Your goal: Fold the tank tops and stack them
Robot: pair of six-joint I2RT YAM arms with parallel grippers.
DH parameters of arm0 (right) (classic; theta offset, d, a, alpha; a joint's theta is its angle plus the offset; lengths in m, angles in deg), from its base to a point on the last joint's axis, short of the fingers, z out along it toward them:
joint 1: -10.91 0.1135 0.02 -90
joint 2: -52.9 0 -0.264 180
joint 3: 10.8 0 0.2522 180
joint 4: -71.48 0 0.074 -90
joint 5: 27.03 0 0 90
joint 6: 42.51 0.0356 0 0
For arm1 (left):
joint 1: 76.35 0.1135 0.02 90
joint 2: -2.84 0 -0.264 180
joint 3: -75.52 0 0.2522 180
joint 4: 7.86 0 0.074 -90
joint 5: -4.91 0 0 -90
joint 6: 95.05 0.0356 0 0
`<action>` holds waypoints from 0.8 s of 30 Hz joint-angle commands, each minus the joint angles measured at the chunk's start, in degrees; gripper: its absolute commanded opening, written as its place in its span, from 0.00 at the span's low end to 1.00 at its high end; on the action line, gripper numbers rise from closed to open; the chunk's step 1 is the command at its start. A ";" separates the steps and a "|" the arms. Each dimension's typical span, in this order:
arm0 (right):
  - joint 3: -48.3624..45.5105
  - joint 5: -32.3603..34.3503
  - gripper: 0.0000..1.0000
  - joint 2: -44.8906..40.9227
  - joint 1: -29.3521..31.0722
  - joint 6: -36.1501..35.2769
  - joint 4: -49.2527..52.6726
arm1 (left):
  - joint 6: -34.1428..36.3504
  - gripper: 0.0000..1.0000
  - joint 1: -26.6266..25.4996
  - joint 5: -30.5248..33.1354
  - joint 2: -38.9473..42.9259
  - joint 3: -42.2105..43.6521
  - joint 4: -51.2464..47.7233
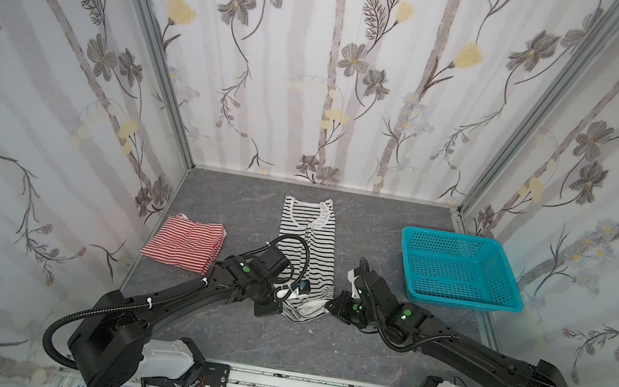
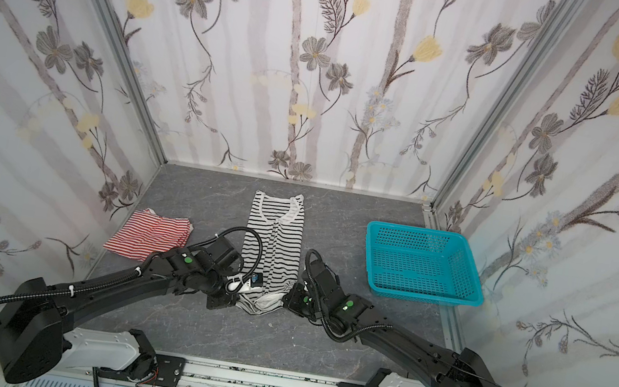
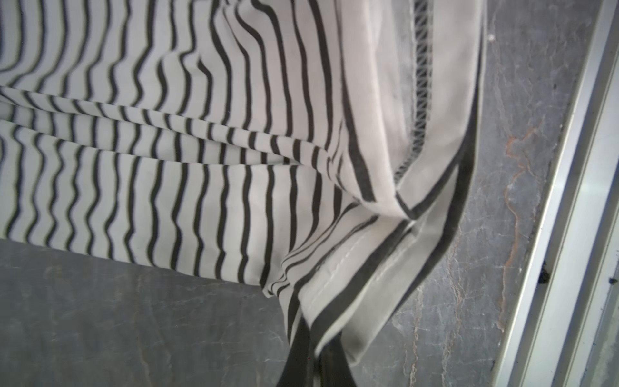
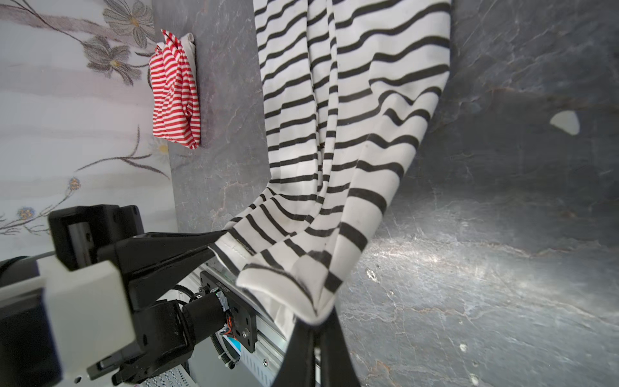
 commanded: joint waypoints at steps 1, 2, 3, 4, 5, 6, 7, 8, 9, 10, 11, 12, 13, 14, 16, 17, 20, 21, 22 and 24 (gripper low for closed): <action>2.44 -1.55 0.00 0.57 -2.23 -2.81 1.02 | 2.34 0.00 1.90 1.62 -0.84 -4.38 -0.81; 5.17 -1.94 0.00 0.92 -3.20 -3.69 1.77 | 2.84 0.00 2.77 1.64 -1.46 -5.80 -0.80; 6.93 -2.23 0.00 1.52 -5.00 -4.76 2.71 | 3.45 0.00 3.60 1.65 -2.09 -7.26 -0.80; 8.65 -2.65 0.00 2.22 -6.01 -5.87 3.61 | 4.05 0.00 4.47 1.49 -3.01 -8.86 -0.71; 10.14 -3.02 0.00 2.96 -6.89 -6.72 4.32 | 4.53 0.00 5.29 1.48 -3.82 -10.25 -0.63; 11.97 -3.68 0.00 3.86 -7.86 -7.64 4.92 | 5.02 0.00 6.19 1.48 -4.69 -11.84 -0.55; 13.71 -4.62 0.00 4.91 -8.93 -8.53 5.27 | 5.56 0.00 6.90 1.60 -5.80 -13.44 -0.39; 15.13 -5.54 0.00 5.92 -9.80 -9.24 5.41 | 5.90 0.00 7.58 1.56 -6.71 -14.92 -0.28; 16.73 -6.53 0.00 7.15 -10.78 -9.97 5.55 | 6.20 0.00 8.30 1.42 -7.81 -16.56 -0.19; 18.53 -7.31 0.00 8.46 -11.77 -10.71 5.85 | 6.60 0.00 8.92 1.36 -8.94 -18.20 -0.19; 19.95 -7.84 0.00 9.73 -12.52 -11.40 6.20 | 7.01 0.00 9.44 1.25 -9.87 -19.34 -0.10; 21.68 -8.42 0.00 11.25 -13.47 -12.12 6.79 | 7.50 0.00 10.02 1.23 -11.04 -20.62 -0.03; 23.32 -9.08 0.00 12.87 -14.33 -12.80 7.13 | 7.83 0.00 10.63 1.22 -12.35 -21.83 -0.06; 24.63 -9.69 0.00 14.74 -15.01 -13.32 7.22 | 8.19 0.00 11.20 0.86 -13.51 -22.69 0.07; 27.47 -11.09 0.00 18.62 -16.44 -14.13 7.57 | 8.71 0.00 12.71 -0.09 -16.45 -24.76 0.29; 28.62 -11.54 0.00 20.17 -16.90 -14.53 7.58 | 8.80 0.00 13.29 -0.35 -17.85 -24.95 0.42; 32.13 -13.27 0.00 25.52 -18.48 -15.53 7.78 | 8.77 0.00 14.98 -0.42 -22.80 -29.39 0.83; 33.44 -13.75 0.00 27.36 -19.00 -15.86 7.84 | 8.75 0.00 15.56 -0.64 -24.38 -30.43 1.05; 34.62 -14.05 0.00 29.05 -19.46 -16.03 7.89 | 8.62 0.00 16.23 -0.83 -26.07 -31.56 1.31; 36.63 -15.09 0.00 32.13 -20.27 -16.61 7.67 | 8.48 0.00 17.01 -1.38 -28.75 -33.44 1.40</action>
